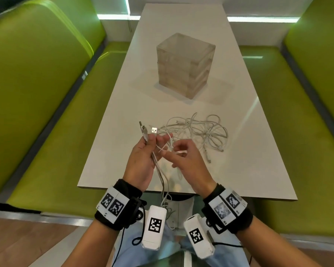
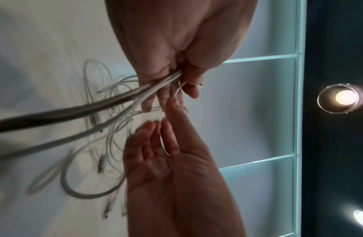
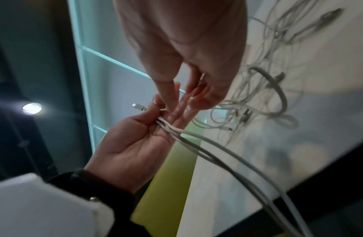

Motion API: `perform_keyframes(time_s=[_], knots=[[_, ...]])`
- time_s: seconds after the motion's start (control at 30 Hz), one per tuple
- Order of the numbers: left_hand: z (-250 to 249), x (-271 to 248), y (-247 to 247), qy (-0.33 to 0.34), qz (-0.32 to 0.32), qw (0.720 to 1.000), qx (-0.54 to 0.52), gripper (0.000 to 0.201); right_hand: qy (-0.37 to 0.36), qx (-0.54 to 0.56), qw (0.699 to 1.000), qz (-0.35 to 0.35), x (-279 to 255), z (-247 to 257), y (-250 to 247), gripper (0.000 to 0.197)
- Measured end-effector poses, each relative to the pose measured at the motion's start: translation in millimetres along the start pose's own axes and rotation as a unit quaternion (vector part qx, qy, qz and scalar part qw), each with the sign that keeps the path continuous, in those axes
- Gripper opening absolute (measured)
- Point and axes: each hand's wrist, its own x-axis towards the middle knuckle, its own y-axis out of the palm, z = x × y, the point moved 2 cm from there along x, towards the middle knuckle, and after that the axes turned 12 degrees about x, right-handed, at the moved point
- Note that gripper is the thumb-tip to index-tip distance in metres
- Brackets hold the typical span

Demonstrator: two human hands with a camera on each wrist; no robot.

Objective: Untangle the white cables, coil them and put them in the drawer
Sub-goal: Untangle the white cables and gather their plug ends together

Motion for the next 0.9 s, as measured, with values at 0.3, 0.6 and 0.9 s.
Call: perform_keyframes(time_s=[0.3,0.6,0.9], knots=[[-19,1,-16,0.034,-0.008,0.996,-0.086,0.026,-0.271,-0.337,0.890,0.142,34,8,-9,0.023],[-43,6,-35,0.111,-0.009,0.987,-0.119,0.039,-0.285,-0.514,0.801,0.111,83,12,-28,0.041],[-32,13,-32,0.100,-0.093,0.989,0.061,0.025,-0.209,-0.352,0.909,0.076,97,45,-13,0.025]])
